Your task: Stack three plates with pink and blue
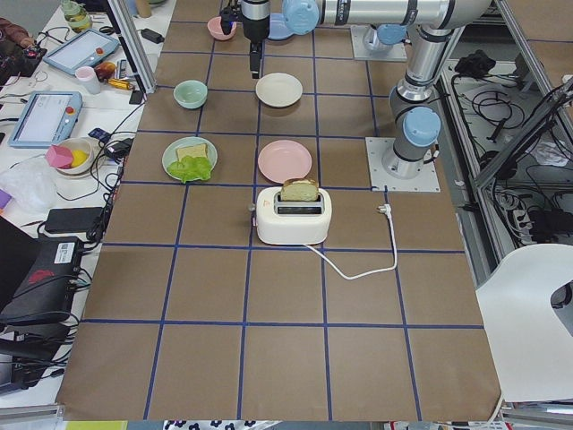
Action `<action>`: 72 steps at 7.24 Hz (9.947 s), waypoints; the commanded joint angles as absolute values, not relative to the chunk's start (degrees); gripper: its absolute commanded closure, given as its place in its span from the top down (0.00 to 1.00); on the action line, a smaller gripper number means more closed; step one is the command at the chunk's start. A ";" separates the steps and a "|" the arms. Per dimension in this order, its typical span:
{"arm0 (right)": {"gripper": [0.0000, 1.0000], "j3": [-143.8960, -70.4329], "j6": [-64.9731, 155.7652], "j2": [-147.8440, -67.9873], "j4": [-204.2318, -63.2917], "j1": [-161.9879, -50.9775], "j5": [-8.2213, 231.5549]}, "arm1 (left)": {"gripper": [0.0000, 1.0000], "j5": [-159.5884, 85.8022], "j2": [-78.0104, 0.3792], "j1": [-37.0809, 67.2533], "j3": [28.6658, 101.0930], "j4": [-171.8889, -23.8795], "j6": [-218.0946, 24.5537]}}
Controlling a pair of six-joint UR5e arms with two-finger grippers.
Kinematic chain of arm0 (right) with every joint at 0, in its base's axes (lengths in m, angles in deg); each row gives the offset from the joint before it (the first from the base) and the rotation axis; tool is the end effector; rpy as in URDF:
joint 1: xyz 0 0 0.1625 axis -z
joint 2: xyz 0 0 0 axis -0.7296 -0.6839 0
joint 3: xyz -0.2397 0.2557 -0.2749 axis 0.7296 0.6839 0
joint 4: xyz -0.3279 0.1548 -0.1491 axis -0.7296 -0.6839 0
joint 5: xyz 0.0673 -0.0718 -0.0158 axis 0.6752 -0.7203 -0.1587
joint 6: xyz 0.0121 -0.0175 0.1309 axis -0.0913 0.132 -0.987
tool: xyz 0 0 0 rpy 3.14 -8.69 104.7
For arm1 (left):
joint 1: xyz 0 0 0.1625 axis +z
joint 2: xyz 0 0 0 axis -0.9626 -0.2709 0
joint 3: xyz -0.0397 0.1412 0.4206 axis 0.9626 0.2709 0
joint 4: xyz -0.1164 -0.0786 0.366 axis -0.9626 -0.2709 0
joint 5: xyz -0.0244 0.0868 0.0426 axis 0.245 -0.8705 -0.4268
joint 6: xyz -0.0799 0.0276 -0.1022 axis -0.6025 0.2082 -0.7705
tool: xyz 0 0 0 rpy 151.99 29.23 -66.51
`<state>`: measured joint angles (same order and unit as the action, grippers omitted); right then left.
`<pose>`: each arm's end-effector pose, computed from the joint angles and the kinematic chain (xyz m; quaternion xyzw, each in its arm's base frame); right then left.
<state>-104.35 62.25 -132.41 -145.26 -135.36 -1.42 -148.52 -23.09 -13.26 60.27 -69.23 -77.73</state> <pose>0.1217 -0.4429 0.5055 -0.0100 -0.9997 0.0214 0.0009 -0.1114 -0.5085 0.4766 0.0161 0.9997 -0.0186 0.0019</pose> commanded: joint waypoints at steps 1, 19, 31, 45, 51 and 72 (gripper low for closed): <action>1.00 -104.35 62.25 -132.41 -145.26 -135.36 -1.44 | 1.00 -148.34 -24.05 -13.26 60.04 -68.97 -77.65; 1.00 -104.43 62.34 -132.41 -145.17 -135.36 -1.44 | 1.00 -148.60 -22.04 -13.17 60.74 -67.03 -75.98; 1.00 -104.52 63.13 -132.15 -144.73 -135.36 -1.53 | 0.98 -156.86 -25.11 -17.83 78.65 -53.25 -83.97; 1.00 -104.43 62.86 -132.33 -144.55 -135.27 -1.44 | 0.76 -160.82 -28.27 -17.74 97.13 -33.99 -87.48; 1.00 -104.43 62.86 -132.33 -144.47 -135.36 -1.44 | 0.66 -160.82 -31.78 -17.21 97.05 -29.70 -87.32; 1.00 -104.43 63.04 -132.33 -144.38 -135.27 -1.53 | 0.00 -167.41 -39.25 -51.73 78.70 -33.34 -101.08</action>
<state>-104.48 63.04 -132.26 -144.31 -135.27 -1.53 -167.15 -37.76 -48.86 80.78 -31.14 -97.77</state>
